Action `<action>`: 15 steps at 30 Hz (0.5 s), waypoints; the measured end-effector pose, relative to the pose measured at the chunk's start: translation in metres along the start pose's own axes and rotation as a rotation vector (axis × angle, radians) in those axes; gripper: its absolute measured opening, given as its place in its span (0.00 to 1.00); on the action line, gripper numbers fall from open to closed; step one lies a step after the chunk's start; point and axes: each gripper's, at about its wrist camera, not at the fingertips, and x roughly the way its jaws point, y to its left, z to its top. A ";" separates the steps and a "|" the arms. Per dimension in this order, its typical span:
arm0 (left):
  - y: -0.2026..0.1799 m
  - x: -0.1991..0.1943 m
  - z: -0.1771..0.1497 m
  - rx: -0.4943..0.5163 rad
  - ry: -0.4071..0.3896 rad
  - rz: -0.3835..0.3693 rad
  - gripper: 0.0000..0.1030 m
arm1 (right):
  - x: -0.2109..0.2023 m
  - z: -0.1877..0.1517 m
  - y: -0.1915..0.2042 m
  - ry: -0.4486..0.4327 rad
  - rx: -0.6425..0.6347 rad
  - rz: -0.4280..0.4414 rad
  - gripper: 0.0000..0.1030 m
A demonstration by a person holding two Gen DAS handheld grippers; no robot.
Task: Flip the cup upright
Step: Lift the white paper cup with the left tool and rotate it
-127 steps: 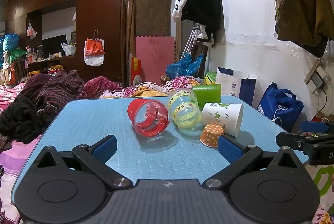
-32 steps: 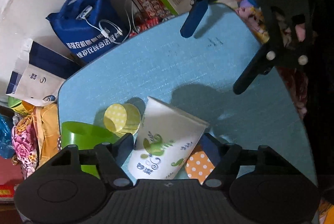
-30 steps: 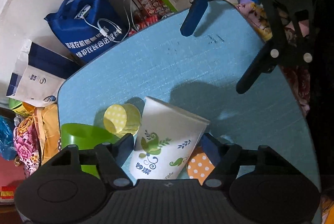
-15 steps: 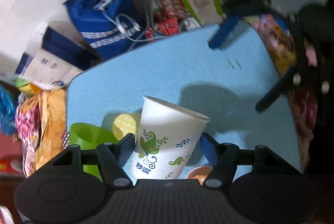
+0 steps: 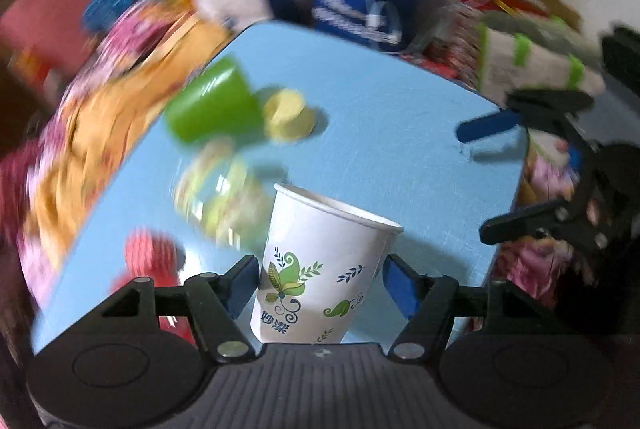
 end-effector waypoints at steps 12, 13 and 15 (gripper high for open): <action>0.023 0.027 -0.081 -0.605 -0.205 -0.218 0.69 | 0.010 0.000 0.013 0.077 0.078 0.025 0.99; 0.025 0.028 -0.085 -0.630 -0.214 -0.218 0.68 | 0.012 0.000 0.014 0.081 0.085 0.029 0.99; 0.026 0.030 -0.093 -0.667 -0.229 -0.222 0.68 | 0.017 0.000 0.016 0.092 0.106 0.034 0.99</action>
